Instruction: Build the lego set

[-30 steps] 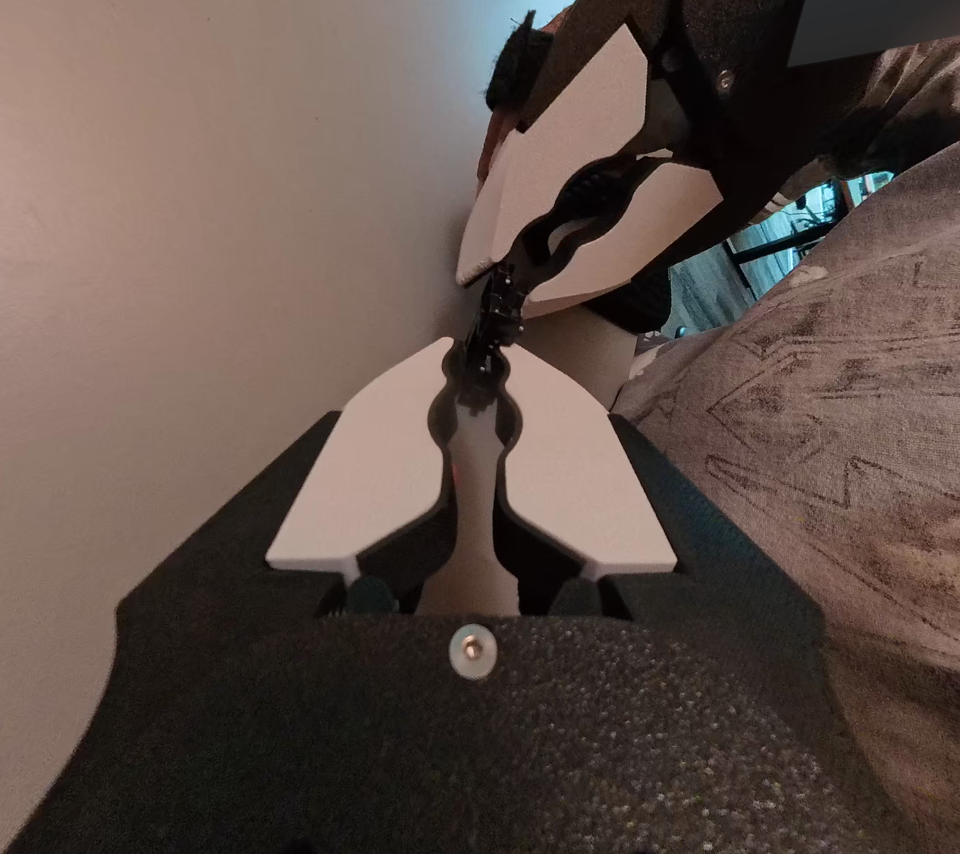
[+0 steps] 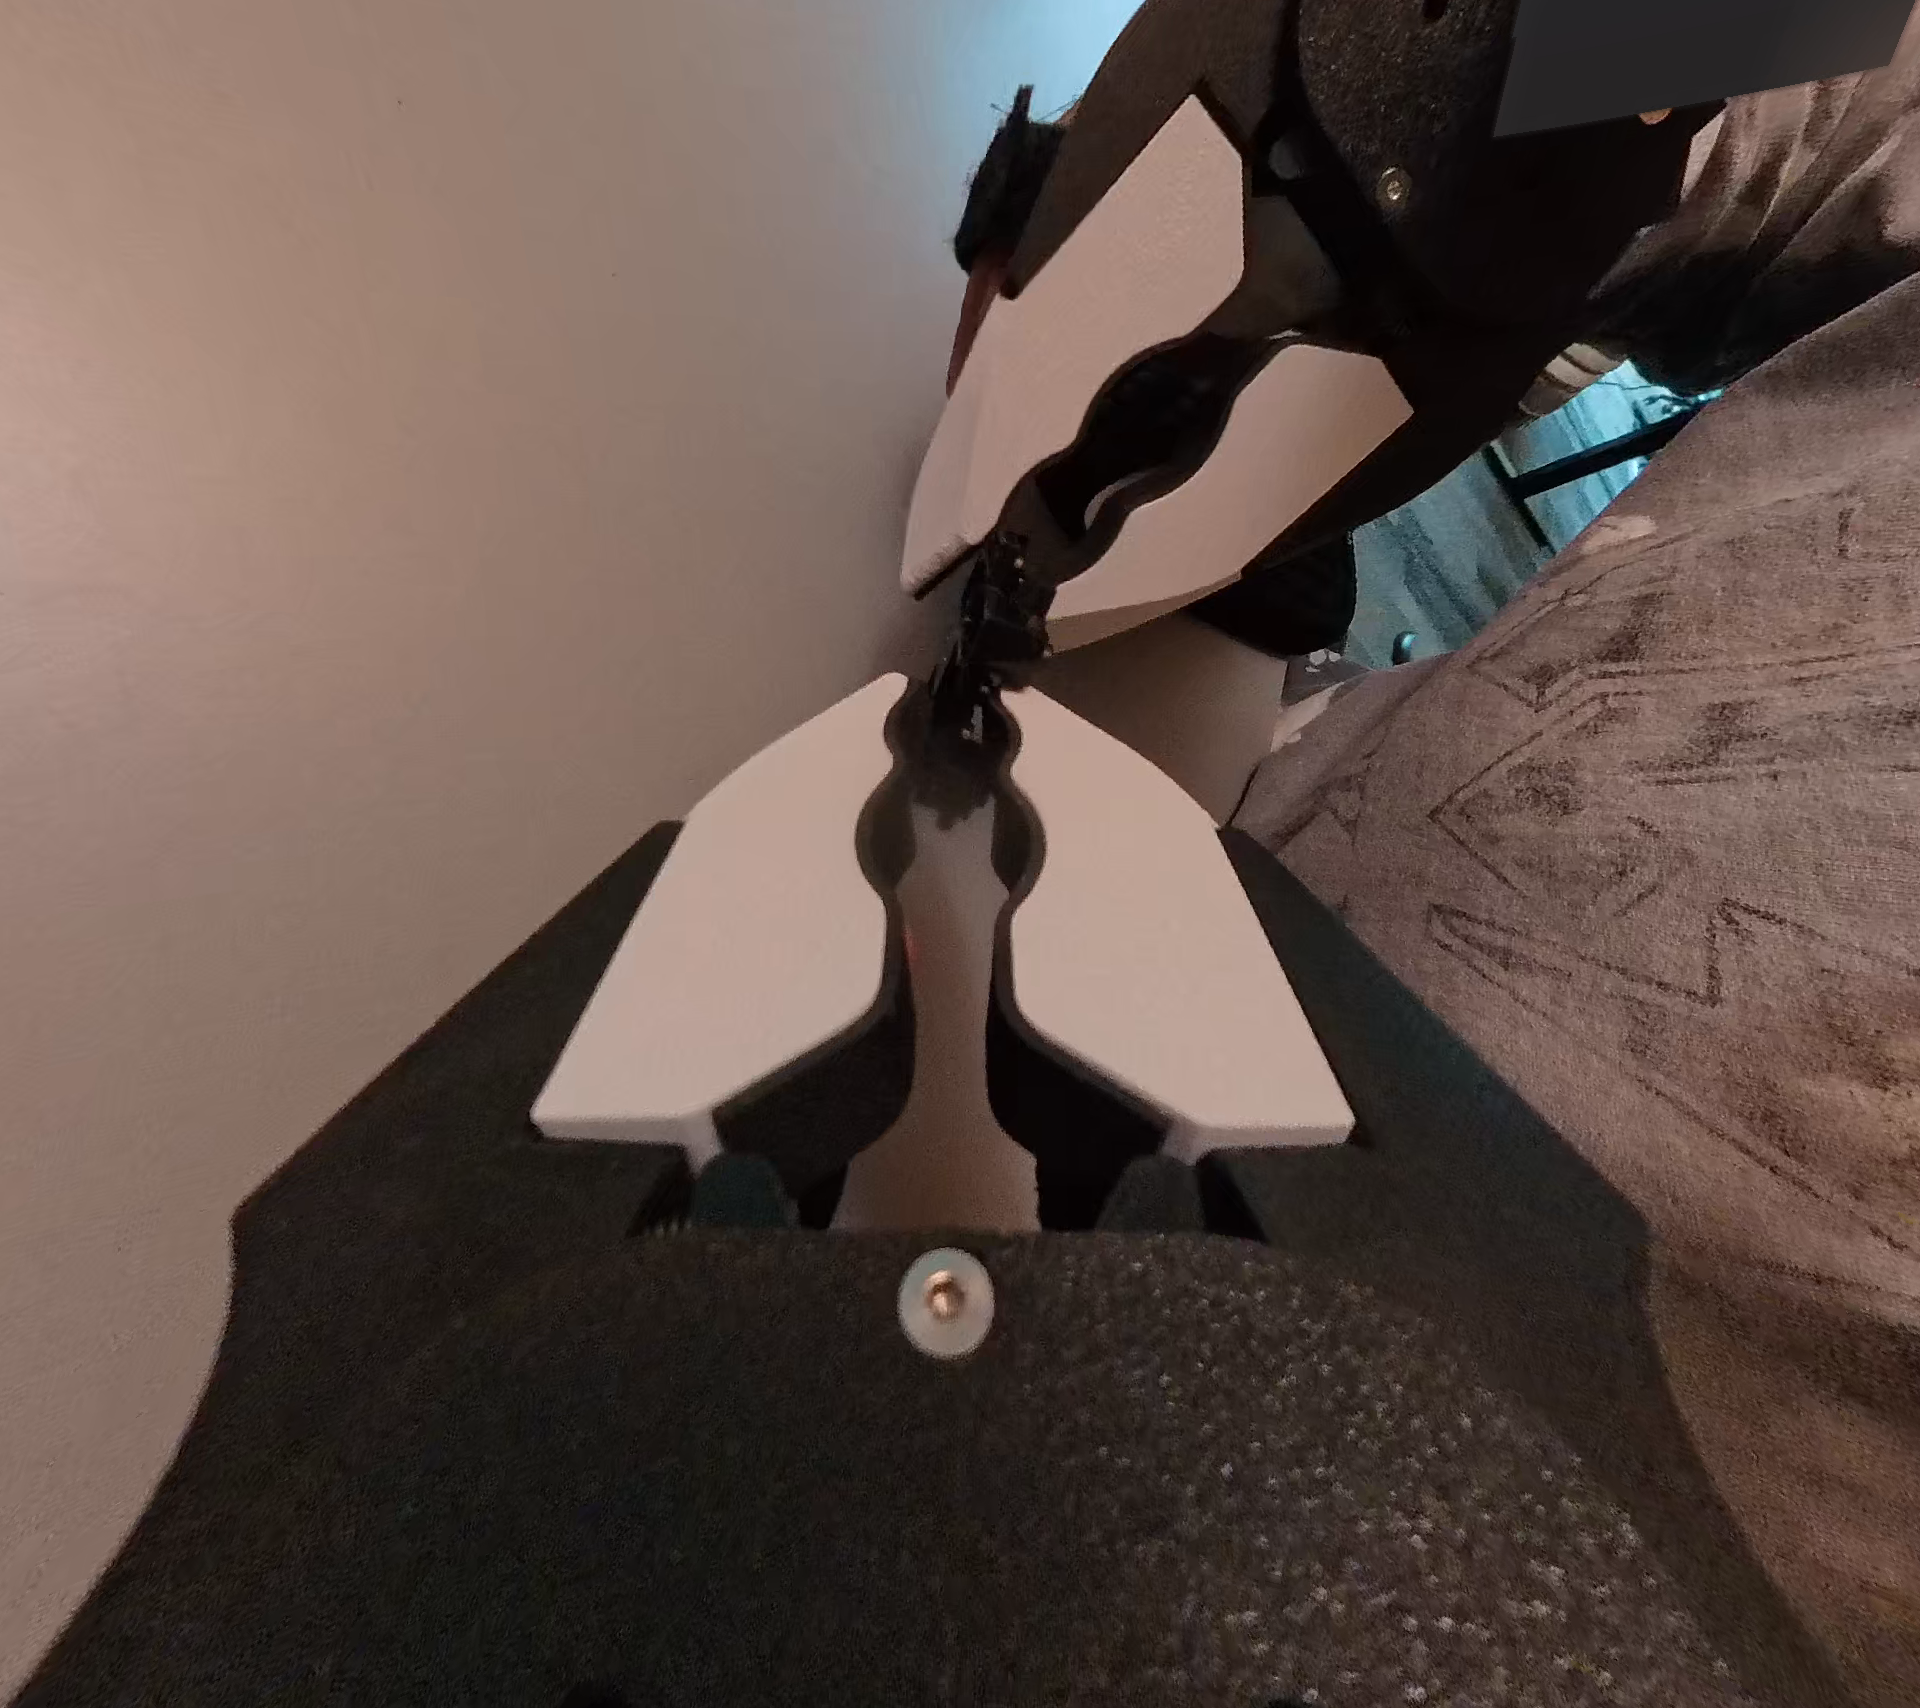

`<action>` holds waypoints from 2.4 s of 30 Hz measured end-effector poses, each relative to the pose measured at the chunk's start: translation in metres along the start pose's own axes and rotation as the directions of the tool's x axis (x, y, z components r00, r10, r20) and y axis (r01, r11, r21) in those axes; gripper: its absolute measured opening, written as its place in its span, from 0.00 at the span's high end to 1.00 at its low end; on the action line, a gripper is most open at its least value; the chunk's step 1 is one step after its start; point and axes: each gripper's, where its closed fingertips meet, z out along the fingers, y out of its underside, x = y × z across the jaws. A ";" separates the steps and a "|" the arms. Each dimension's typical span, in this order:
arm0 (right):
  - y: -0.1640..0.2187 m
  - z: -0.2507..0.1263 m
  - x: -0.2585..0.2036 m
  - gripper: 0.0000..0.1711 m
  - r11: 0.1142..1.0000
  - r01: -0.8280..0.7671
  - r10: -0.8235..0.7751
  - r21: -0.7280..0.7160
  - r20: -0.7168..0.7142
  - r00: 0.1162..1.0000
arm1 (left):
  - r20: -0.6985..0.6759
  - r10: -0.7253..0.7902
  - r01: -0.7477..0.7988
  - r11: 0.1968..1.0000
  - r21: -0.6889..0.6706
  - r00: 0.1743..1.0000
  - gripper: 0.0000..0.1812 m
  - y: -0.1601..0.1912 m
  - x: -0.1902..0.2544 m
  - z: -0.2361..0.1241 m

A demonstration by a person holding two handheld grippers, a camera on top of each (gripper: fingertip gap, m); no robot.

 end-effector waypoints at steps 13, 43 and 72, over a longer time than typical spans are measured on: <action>-0.002 -0.001 -0.006 0.97 1.000 -0.018 0.018 0.021 0.015 1.000 | 0.008 0.006 -0.006 1.000 -0.007 1.000 0.93 0.001 0.004 -0.002; -0.015 -0.030 0.011 0.76 0.971 -0.103 0.115 0.217 -0.042 0.992 | -0.030 -0.118 0.120 0.987 0.111 0.993 0.95 -0.016 -0.009 -0.005; -0.027 -0.041 0.028 0.77 0.906 0.350 -0.260 0.239 -0.339 0.904 | -0.286 -0.117 0.217 0.912 0.347 0.951 0.94 -0.039 0.003 -0.022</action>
